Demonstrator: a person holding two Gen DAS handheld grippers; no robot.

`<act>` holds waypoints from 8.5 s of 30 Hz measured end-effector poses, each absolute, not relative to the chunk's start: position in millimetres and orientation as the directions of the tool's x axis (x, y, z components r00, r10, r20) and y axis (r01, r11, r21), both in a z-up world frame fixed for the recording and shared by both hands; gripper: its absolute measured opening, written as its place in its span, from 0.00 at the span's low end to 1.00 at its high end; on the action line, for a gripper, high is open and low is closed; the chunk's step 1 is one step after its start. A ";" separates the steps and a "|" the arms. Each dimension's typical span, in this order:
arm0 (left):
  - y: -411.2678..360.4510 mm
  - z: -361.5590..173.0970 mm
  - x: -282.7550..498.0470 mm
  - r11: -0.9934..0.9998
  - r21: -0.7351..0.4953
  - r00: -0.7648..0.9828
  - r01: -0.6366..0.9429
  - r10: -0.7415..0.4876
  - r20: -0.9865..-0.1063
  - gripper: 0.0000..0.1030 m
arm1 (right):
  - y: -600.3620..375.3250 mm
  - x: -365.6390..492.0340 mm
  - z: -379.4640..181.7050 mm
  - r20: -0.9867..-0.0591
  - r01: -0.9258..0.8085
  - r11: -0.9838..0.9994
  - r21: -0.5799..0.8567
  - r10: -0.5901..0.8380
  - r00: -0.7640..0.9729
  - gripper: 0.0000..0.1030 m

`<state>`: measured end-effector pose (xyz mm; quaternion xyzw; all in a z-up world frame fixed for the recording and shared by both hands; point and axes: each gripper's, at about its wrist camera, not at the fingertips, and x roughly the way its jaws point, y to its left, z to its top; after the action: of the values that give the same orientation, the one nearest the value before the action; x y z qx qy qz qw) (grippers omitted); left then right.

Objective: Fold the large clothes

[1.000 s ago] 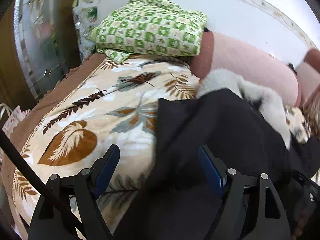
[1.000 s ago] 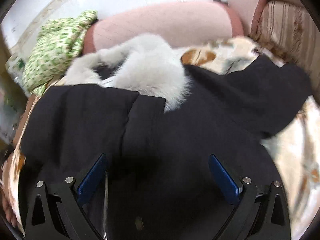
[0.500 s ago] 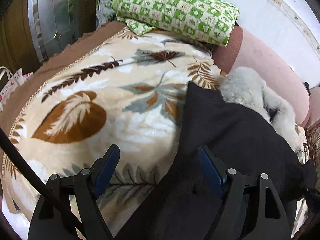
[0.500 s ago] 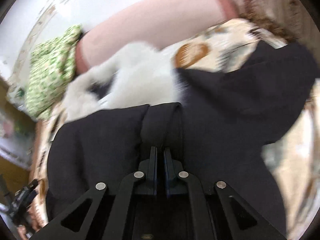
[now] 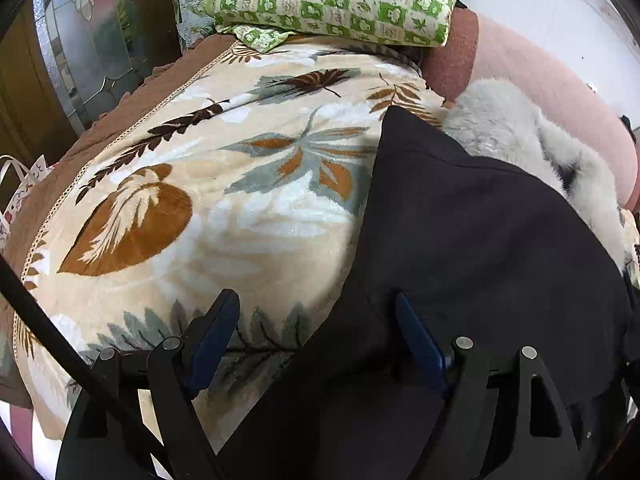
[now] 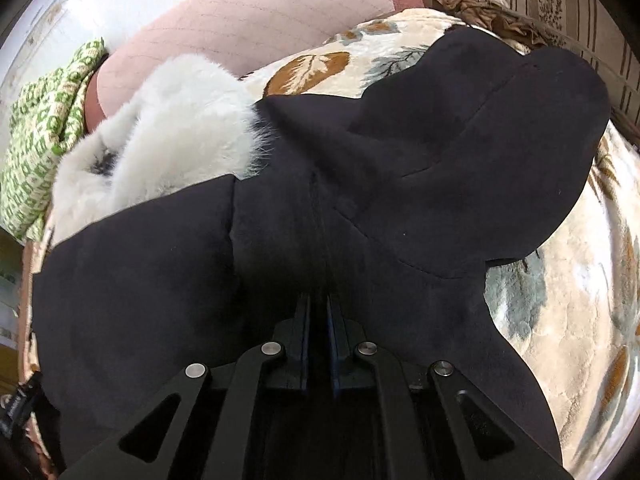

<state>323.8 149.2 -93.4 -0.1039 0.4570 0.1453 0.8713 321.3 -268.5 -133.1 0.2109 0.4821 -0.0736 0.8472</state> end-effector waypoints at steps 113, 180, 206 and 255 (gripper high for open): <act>249.8 -19.0 282.4 0.821 -0.347 0.736 -0.454 0.126 -0.666 0.79 | -2.7 322.8 -82.3 -0.802 -0.431 0.902 0.026 0.276 0.529 0.52; 193.8 -38.9 303.7 0.921 -0.122 0.642 -0.369 0.157 -0.751 0.69 | -9.3 417.0 -102.4 -0.773 -0.187 0.981 -0.043 0.086 0.628 0.53; 174.7 -68.3 251.0 0.948 -0.266 0.592 -0.174 -0.115 -0.798 0.70 | -375.8 161.2 -90.0 -0.778 0.301 0.862 0.408 0.155 0.609 0.79; 143.8 -92.6 109.8 0.881 -0.470 0.568 -0.056 -0.358 -0.741 0.14 | -317.3 81.0 -99.1 -0.613 -0.050 0.798 0.601 0.500 0.612 0.20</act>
<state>109.8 143.8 -92.6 -0.2273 0.4561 -0.0883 0.8559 81.0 -317.3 -99.1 0.2743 0.4103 0.1607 0.8547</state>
